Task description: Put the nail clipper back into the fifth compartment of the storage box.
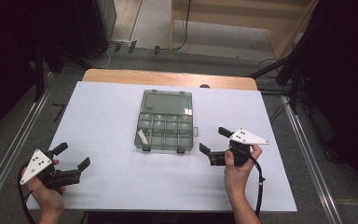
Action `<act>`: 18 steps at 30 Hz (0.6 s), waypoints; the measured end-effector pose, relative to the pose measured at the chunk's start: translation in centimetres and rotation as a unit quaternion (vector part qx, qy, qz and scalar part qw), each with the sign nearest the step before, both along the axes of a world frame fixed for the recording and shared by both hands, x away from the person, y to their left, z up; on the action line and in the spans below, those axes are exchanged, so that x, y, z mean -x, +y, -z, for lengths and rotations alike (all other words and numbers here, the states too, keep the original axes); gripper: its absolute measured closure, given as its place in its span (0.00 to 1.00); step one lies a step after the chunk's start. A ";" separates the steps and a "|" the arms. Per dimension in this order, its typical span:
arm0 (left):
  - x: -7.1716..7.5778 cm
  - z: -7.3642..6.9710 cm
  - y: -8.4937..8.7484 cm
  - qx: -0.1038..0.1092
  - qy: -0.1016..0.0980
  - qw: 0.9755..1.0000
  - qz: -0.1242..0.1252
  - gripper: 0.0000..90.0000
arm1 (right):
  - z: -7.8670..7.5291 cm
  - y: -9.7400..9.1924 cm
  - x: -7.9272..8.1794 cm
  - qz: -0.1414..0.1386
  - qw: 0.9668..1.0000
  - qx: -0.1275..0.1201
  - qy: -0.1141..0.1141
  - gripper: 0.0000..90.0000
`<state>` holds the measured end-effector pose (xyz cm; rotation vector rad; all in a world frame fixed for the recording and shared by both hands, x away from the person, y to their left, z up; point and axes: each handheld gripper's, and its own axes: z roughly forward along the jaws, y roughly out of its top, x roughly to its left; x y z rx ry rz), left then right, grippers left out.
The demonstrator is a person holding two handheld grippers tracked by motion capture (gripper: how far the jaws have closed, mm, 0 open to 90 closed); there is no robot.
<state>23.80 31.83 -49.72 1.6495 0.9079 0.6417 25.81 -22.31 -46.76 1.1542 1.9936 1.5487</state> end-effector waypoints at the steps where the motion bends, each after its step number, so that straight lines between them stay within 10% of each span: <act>1: 0.0 0.0 0.0 0.000 0.000 1.000 0.000 0.00 | 0.1 -0.3 0.1 0.002 1.000 0.000 0.000 0.00; 18: 0.0 0.0 -0.1 -0.001 -0.001 1.000 -0.001 0.00 | 1.8 -4.9 2.7 0.047 0.999 0.015 0.013 0.00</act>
